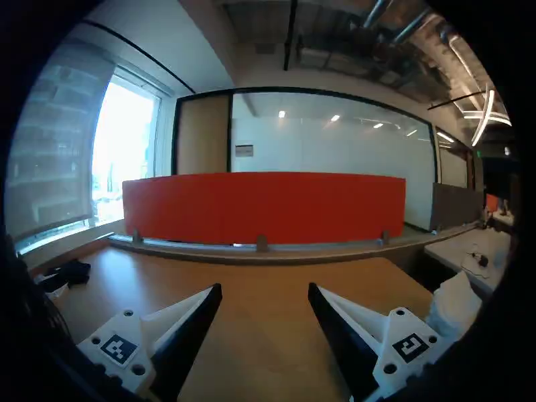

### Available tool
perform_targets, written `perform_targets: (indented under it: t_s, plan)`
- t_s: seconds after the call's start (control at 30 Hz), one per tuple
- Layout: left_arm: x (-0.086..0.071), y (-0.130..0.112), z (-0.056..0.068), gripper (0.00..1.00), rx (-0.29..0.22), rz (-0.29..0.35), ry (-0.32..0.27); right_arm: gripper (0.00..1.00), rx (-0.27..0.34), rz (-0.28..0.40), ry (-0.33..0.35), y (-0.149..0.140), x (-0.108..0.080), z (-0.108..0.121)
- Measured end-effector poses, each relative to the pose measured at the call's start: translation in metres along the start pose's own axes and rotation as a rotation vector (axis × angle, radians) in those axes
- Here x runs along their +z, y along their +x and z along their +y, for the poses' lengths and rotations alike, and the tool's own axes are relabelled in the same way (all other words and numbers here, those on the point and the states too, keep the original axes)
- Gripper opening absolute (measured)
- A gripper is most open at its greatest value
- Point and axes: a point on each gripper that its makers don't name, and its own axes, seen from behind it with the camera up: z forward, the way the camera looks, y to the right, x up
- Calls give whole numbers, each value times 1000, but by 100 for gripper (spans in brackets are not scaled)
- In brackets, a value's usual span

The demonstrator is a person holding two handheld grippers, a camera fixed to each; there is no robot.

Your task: Fold towel

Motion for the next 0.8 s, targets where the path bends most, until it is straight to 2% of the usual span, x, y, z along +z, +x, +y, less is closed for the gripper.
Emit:
perform_targets:
  t_s: [0.37, 0.5, 0.67, 0.8]
  plan:
    - [0, -1, 0, 90, 2, 0, 1, 100, -60, 68, -47, 15, -5, 29]
    - [0, -1, 1, 90, 2, 0, 1, 100, -64, 93, -62, 17, -7, 40]
    - [1, -2, 1, 90, 2, 0, 1, 100, -57, 120, -68, 9, -8, 51]
    - [1, -3, 1, 90, 2, 0, 1, 100, -46, 123, -68, -10, -9, 56]
